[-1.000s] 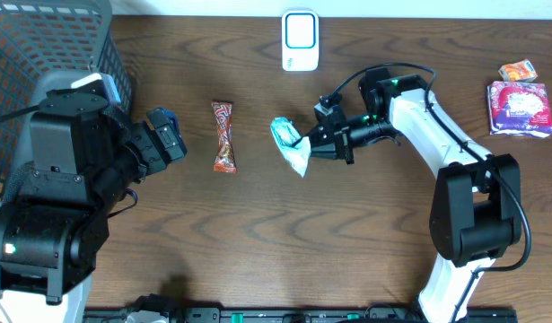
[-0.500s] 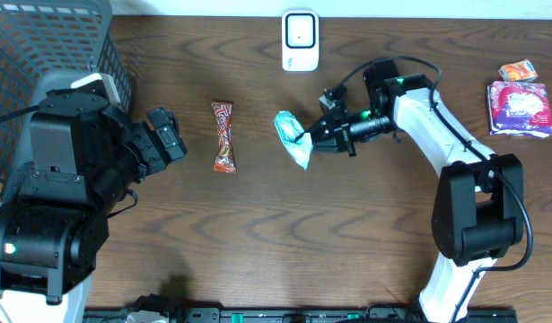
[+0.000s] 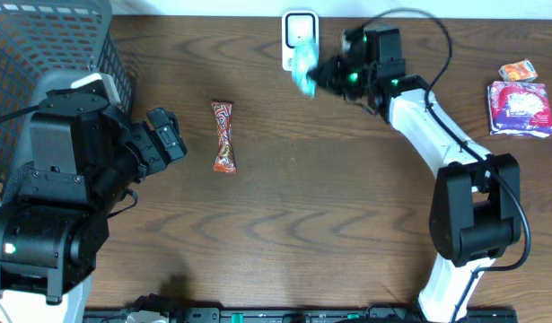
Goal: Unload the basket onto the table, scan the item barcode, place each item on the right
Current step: 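Hold the green wipes pack over the scanner with the right gripper, then carry the green wipes pack right and place it by the purple pack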
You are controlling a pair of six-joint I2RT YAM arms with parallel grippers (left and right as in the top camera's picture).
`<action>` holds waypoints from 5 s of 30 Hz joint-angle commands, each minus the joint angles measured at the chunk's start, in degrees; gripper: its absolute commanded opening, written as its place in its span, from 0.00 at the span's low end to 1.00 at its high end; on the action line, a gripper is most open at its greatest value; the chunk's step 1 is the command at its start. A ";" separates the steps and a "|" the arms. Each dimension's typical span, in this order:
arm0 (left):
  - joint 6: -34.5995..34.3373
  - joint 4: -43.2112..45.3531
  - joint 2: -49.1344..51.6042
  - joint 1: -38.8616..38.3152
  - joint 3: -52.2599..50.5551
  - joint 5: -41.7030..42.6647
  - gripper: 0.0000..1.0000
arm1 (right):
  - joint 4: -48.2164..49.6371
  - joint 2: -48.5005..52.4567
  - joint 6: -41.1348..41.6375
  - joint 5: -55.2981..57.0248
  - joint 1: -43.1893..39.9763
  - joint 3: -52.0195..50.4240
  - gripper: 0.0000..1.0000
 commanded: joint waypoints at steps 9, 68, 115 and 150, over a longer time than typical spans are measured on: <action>0.50 -0.13 -0.04 0.11 0.11 -0.35 0.98 | 19.61 3.15 -3.63 35.71 7.98 0.44 0.01; 0.50 -0.13 -0.04 0.11 0.11 -0.35 0.98 | -6.95 23.52 -27.02 38.84 7.32 35.80 0.01; 0.50 -0.13 -0.04 0.11 0.11 -0.35 0.98 | -41.51 9.79 1.53 33.73 -46.62 8.98 0.02; 0.50 -0.13 -0.04 0.11 0.11 -0.35 0.98 | -57.68 9.64 -12.22 0.50 -39.91 31.67 0.55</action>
